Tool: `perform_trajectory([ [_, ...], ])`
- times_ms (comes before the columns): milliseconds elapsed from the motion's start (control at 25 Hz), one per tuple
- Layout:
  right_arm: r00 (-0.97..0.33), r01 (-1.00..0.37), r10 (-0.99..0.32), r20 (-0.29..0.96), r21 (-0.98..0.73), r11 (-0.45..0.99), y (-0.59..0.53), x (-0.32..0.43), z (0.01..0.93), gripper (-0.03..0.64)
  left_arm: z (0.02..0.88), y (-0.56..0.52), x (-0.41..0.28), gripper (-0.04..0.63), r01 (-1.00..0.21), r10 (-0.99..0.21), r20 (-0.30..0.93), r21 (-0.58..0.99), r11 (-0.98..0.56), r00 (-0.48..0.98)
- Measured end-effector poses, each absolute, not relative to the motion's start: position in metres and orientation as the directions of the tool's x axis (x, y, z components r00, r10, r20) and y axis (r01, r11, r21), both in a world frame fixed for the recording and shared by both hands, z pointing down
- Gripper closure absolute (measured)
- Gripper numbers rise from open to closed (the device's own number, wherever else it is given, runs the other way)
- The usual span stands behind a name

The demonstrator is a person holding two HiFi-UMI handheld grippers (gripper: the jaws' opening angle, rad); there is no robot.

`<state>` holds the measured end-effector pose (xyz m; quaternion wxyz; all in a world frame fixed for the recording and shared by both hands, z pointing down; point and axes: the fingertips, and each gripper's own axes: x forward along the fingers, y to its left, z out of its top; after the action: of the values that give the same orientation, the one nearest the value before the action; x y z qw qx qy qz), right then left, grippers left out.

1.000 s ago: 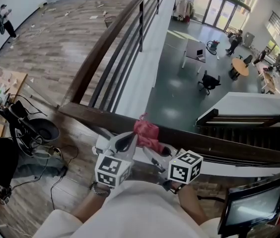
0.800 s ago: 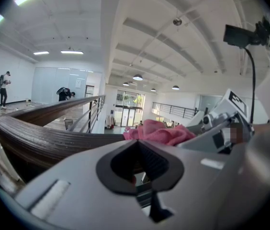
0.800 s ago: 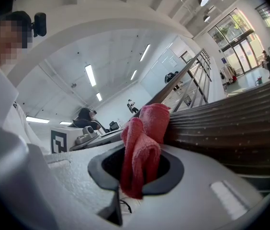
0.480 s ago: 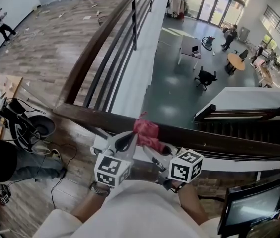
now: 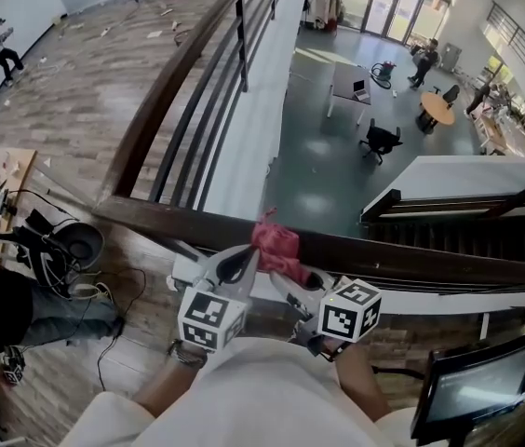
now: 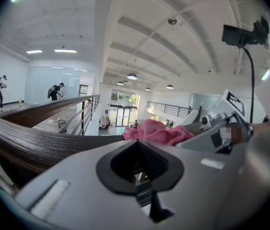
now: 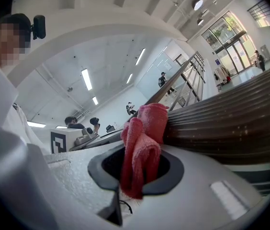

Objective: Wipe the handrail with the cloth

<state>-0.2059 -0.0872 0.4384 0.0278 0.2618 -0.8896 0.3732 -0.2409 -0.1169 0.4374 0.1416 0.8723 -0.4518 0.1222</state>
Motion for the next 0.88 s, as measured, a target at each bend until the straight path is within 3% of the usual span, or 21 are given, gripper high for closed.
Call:
perform_trajectory([
  [880,-0.860,-0.480,-0.458,0.226,-0.662,0.575,-0.081,-0.179,0.442,0.555,0.440,-0.112,-0.213,0.589,-0.815,-0.746,0.344,0.122,-0.567,0.570],
])
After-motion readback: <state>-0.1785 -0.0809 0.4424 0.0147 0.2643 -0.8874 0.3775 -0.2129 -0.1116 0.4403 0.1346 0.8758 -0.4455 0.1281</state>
